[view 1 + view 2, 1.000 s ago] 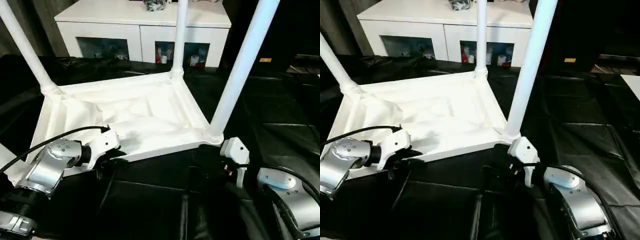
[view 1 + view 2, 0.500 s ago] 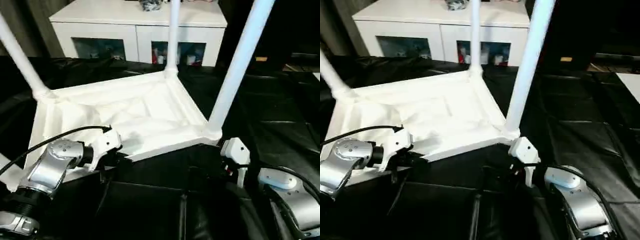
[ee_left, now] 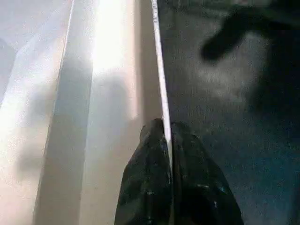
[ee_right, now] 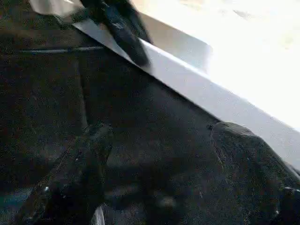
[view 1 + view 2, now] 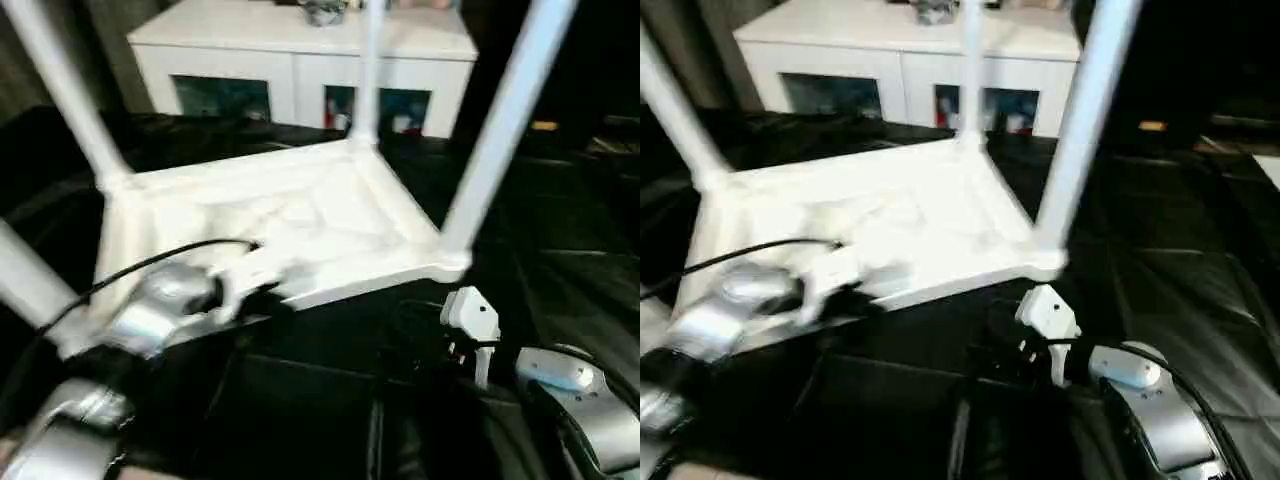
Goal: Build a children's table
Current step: Rotate table base
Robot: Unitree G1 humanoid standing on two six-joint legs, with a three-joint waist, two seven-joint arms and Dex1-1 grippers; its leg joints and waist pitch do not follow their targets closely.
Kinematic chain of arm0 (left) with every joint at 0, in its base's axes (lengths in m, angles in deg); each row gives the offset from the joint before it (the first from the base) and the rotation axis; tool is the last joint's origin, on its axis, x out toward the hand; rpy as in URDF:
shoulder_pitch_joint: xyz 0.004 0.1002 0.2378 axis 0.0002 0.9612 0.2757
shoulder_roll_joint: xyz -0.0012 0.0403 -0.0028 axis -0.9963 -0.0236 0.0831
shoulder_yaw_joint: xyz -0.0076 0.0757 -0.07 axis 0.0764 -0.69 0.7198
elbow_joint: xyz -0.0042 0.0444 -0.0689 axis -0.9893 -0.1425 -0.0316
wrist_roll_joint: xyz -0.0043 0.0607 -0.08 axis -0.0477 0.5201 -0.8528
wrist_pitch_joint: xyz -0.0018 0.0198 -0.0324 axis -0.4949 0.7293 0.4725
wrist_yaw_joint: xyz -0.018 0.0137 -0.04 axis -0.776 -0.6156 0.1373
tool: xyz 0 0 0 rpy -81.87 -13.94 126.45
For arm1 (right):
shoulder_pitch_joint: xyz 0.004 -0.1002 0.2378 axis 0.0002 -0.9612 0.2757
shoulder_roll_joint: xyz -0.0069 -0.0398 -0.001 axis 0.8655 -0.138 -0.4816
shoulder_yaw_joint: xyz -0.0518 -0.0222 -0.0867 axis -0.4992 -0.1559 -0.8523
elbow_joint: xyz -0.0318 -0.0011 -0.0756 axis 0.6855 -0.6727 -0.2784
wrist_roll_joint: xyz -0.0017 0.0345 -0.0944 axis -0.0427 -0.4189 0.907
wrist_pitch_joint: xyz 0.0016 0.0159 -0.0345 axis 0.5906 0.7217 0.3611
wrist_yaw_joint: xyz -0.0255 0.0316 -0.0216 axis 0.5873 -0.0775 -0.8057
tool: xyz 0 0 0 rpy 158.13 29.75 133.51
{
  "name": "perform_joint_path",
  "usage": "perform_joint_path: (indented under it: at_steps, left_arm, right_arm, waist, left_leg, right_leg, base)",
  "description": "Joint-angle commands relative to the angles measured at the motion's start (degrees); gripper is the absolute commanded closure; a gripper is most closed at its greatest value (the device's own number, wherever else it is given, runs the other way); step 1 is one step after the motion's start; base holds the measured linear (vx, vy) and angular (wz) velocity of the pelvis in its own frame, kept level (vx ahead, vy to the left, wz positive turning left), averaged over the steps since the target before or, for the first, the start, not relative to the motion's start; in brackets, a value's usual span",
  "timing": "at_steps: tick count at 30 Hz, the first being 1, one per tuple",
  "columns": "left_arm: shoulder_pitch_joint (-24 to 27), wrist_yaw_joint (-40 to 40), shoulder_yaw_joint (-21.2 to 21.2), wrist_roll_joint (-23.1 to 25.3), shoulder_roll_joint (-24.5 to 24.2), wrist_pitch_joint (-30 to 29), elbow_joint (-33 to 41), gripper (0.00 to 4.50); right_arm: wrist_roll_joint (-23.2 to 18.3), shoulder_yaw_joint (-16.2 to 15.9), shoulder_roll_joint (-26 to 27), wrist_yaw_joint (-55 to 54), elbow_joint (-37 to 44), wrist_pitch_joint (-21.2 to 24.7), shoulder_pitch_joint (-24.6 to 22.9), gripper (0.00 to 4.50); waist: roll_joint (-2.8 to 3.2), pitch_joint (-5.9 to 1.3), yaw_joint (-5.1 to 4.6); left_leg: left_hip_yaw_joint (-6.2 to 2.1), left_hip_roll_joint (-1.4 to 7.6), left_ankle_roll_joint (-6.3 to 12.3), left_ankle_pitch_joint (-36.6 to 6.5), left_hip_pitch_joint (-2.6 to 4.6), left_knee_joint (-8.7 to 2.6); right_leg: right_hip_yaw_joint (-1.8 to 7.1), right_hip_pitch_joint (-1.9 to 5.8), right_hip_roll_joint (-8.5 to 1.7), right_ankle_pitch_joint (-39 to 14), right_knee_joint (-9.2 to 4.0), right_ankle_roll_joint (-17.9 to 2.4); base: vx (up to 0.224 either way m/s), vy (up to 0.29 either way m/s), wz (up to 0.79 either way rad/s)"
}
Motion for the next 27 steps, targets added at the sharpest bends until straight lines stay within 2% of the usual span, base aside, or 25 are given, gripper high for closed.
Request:
perform_joint_path:
  at_steps: [1, 2, 3, 4, 5, 6, 7, 8, 10, 11, 12, 13, 15, 16, 17, 18, 19, 21, 22, 23, 24, 25, 26, 27]
  left_arm:
    - [-4.30, 0.24, -0.82, -1.84, 5.18, 8.29, -1.00, 4.48]
    - [-4.41, 0.23, -0.85, -1.82, 5.31, 8.42, -1.14, 4.48]
    - [-5.99, -0.17, -1.35, -1.97, 7.67, 10.29, -2.78, 4.48]
    - [-6.85, -0.62, -1.63, -2.11, 9.14, 11.32, -3.71, 4.48]
    - [-7.33, -0.90, -1.78, -2.18, 9.97, 11.90, -4.27, 4.48]
    - [-7.50, -0.86, -1.84, -2.15, 10.32, 12.28, -4.50, 4.48]
    - [-7.83, -0.97, -1.93, -2.29, 11.25, 13.63, -5.09, 4.48]
    - [-8.53, -0.49, -1.63, -2.19, 12.53, 15.50, -6.71, 4.48]
    - [-9.07, 0.21, -1.49, -1.86, 13.08, 17.10, -7.84, 4.48]
    - [-10.17, 2.62, -0.86, -1.21, 14.01, 20.46, -10.24, 4.48]
    - [-10.33, 3.10, -0.79, -1.06, 14.09, 21.18, -10.58, 4.48]
    - [-10.72, 4.24, -0.61, -0.70, 14.28, 22.93, -11.42, 4.48]
    - [-11.87, 8.08, -0.64, 1.39, 14.02, 26.82, -14.33, 4.48]
    - [-12.11, 9.51, -0.58, 1.94, 13.78, 27.44, -15.09, 4.48]
    - [-12.52, 12.08, -0.49, 3.04, 12.79, 26.90, -16.29, 4.48]
    - [-12.59, 12.46, -0.45, 3.23, 12.49, 26.35, -16.51, 4.48]
    - [-12.35, 10.64, 0.07, 2.37, 12.02, 25.34, -16.57, 4.01]
    - [-11.28, 7.78, 2.51, -0.52, 11.38, 23.53, -16.02, 3.89]
    - [-11.18, 7.54, 2.77, -0.79, 11.32, 23.51, -16.01, 3.88]
    - [-9.01, 4.37, 4.71, -4.06, 10.57, 22.64, -13.26, 3.77]
    - [-8.81, 4.06, 4.86, -4.36, 10.49, 22.60, -13.04, 3.59]
    - [-8.28, 3.22, 5.26, -5.18, 10.29, 22.48, -12.42, 3.45]
    - [-5.38, 1.30, 6.54, -8.12, 9.26, 21.10, -7.97, 3.44]
    - [-5.11, 1.14, 6.66, -8.40, 9.17, 20.92, -7.53, 3.44]
  right_arm:
    - [0.16, 0.30, -0.59, -0.48, 1.25, -0.11, -0.66, 0.81]
    - [0.17, 0.30, -0.60, -0.49, 1.26, -0.11, -0.67, 0.81]
    - [0.36, 0.41, -0.69, -0.77, 1.47, -0.04, -0.93, 0.81]
    - [0.48, 0.47, -0.72, -0.92, 1.58, -0.02, -1.12, 0.81]
    - [0.55, 0.49, -0.73, -0.99, 1.64, -0.02, -1.24, 0.81]
    - [0.60, 0.49, -0.74, -1.03, 1.66, -0.03, -1.30, 0.81]
    - [0.72, 0.44, -0.74, -1.12, 1.74, -0.09, -1.47, 0.81]
    - [0.81, 0.41, -0.74, -1.22, 1.82, -0.06, -1.61, 0.81]
    - [0.99, 0.38, -0.73, -1.36, 1.79, -0.08, -1.64, 0.81]
    - [1.27, 0.28, -0.72, -1.59, 1.80, -0.18, -1.62, 0.81]
    - [1.26, 0.26, -0.72, -1.58, 1.82, -0.17, -1.62, 0.81]
    - [1.23, 0.22, -0.71, -1.56, 1.85, -0.13, -1.60, 0.81]
    - [1.26, 0.00, -0.63, -1.60, 1.87, -0.04, -1.47, 0.81]
    - [1.34, -0.08, -0.57, -1.62, 1.78, -0.07, -1.39, 0.81]
    - [1.49, -0.24, -0.44, -1.64, 1.54, -0.13, -1.16, 0.81]
    - [1.52, -0.27, -0.41, -1.65, 1.47, -0.15, -1.10, 0.81]
    - [1.55, -0.32, -0.36, -1.66, 1.46, -0.13, -1.01, 0.81]
    - [1.62, -0.52, -0.22, -1.79, 1.43, -0.15, -0.88, 0.81]
    - [1.63, -0.55, -0.21, -1.81, 1.42, -0.15, -0.87, 0.81]
    - [2.00, -0.94, 0.00, -1.98, 0.94, -0.58, -0.72, 0.81]
    - [2.04, -0.99, 0.02, -2.00, 0.91, -0.62, -0.71, 0.81]
    - [2.16, -1.11, 0.09, -2.06, 0.83, -0.72, -0.67, 0.81]
    - [2.33, -1.38, 0.46, -2.33, 0.56, -0.85, -0.50, 0.81]
    - [2.35, -1.40, 0.49, -2.36, 0.53, -0.86, -0.48, 0.81]
  waist:
    - [-0.81, -3.35, -0.43]
    - [-0.90, -3.48, -0.22]
    - [-0.70, -3.57, -0.10]
    - [-0.71, -3.58, -0.04]
    - [-0.93, -3.80, 0.31]
    - [-0.93, -3.80, 0.31]
    - [-0.96, -3.92, 0.44]
    - [-0.68, -4.02, 0.56]
    - [-0.80, -3.89, 0.49]
    - [-0.94, -3.83, 0.35]
    - [-0.94, -3.83, 0.35]
    - [-0.91, -3.76, 0.32]
    - [-0.99, -3.65, -0.23]
    - [-0.96, -3.68, -0.35]
    - [-1.32, -3.71, -0.63]
    - [-1.32, -3.71, -0.63]
    - [-1.15, -3.72, -0.79]
    - [-1.39, -3.80, -1.13]
    - [-1.37, -3.79, -1.19]
    - [-1.12, -3.90, -1.07]
    - [-0.86, -3.82, -1.22]
    - [-0.98, -3.66, -1.36]
    - [-1.04, -3.58, -1.40]
    - [-1.00, -3.60, -1.40]
  left_leg:
    - [-1.38, 3.15, 2.18, -13.27, 1.69, -4.25]
    - [-1.35, 3.07, 2.72, -12.23, 1.49, -4.18]
    - [-1.41, 3.06, 3.39, -10.90, 1.14, -4.07]
    - [-1.36, 3.04, 3.71, -10.56, 1.08, -4.04]
    - [-1.42, 3.06, 4.66, -9.53, 0.84, -3.88]
    - [-1.42, 3.06, 4.66, -9.53, 0.84, -3.88]
    - [-1.46, 3.05, 5.70, -7.98, 0.50, -3.75]
    - [-1.44, 2.99, 6.68, -6.98, 0.36, -3.54]
    - [-1.47, 2.97, 7.54, -7.16, 0.09, -3.50]
    - [-1.47, 2.83, 7.53, -8.15, -0.04, -3.52]
    - [-1.47, 2.83, 7.53, -8.15, -0.04, -3.52]
    - [-1.57, 2.81, 7.16, -9.37, -0.03, -3.61]
    - [-1.71, 2.80, 6.64, -10.77, -0.10, -3.82]
    - [-1.70, 2.84, 6.44, -11.15, -0.03, -3.82]
    - [-1.69, 2.85, 6.41, -10.89, -0.14, -3.83]
    - [-1.69, 2.85, 6.41, -10.89, -0.14, -3.83]
    - [-1.81, 2.83, 6.47, -10.28, -0.40, -3.91]
    - [-1.78, 2.74, 6.97, -9.23, -0.52, -3.76]
    - [-1.68, 2.66, 7.11, -9.06, -0.53, -3.67]
    - [-1.63, 2.85, 7.09, -9.33, -0.29, -3.64]
    - [-1.70, 3.09, 7.13, -9.19, -0.28, -3.79]
    - [-1.74, 3.16, 7.09, -9.72, -0.23, -3.92]
    - [-1.74, 3.20, 7.02, -10.35, -0.22, -4.05]
    - [-1.81, 3.31, 6.89, -10.58, -0.17, -4.12]
  right_leg:
    - [2.13, 1.53, -2.87, -13.87, -4.16, -12.54]
    - [2.04, 1.67, -2.82, -13.06, -4.12, -12.58]
    - [2.03, 1.85, -2.90, -11.28, -3.90, -12.89]
    - [1.97, 1.87, -2.91, -11.09, -3.97, -12.89]
    - [1.87, 2.11, -3.06, -9.71, -3.64, -13.13]
    - [1.87, 2.11, -3.06, -9.71, -3.64, -13.13]
    - [1.77, 2.19, -3.16, -8.44, -3.40, -13.25]
    - [1.68, 2.07, -3.17, -7.81, -3.36, -13.24]
    - [1.52, 2.10, -3.18, -8.52, -3.47, -12.99]
    - [1.40, 2.10, -3.18, -11.28, -3.75, -12.01]
    - [1.40, 2.10, -3.18, -11.28, -3.75, -12.01]
    - [1.34, 2.10, -3.27, -13.84, -4.03, -11.26]
    - [1.24, 2.05, -3.15, -16.37, -4.38, -10.04]
    - [1.23, 2.03, -3.14, -16.64, -4.37, -9.91]
    - [1.23, 2.10, -3.14, -16.33, -4.31, -9.83]
    - [1.23, 2.10, -3.14, -16.33, -4.31, -9.83]
    - [1.17, 2.24, -3.16, -15.78, -4.10, -9.87]
    - [1.07, 2.22, -3.21, -14.56, -3.91, -10.55]
    - [1.04, 2.22, -3.25, -14.08, -3.88, -11.20]
    - [1.07, 2.07, -3.41, -13.60, -3.80, -12.42]
    - [1.04, 1.97, -3.29, -12.00, -3.71, -13.57]
    - [0.98, 1.96, -3.01, -10.66, -3.60, -14.01]
    - [1.00, 2.00, -3.02, -10.64, -3.61, -14.12]
    - [1.02, 2.14, -3.14, -10.18, -3.42, -14.45]
  base:
    - [0.000, 0.000, 0.00]
    - [0.000, 0.000, 0.00]
    - [0.000, 0.000, 0.00]
    - [0.000, 0.000, 0.00]
    - [0.000, 0.000, 0.00]
    - [0.000, 0.000, 0.00]
    - [0.000, 0.000, 0.00]
    - [0.000, 0.000, 0.00]
    - [0.000, 0.000, 0.00]
    - [0.000, 0.000, 0.00]
    - [0.000, 0.000, 0.00]
    - [0.000, 0.000, 0.00]
    - [0.000, 0.000, 0.00]
    - [0.000, 0.000, 0.00]
    - [0.000, 0.000, 0.00]
    - [0.000, 0.000, 0.00]
    - [0.000, 0.000, 0.00]
    - [0.000, 0.000, 0.00]
    - [0.000, 0.000, 0.00]
    - [0.000, 0.000, 0.00]
    - [0.000, 0.000, 0.00]
    - [0.000, 0.000, 0.00]
    - [0.000, 0.000, 0.00]
    - [0.000, 0.000, 0.00]
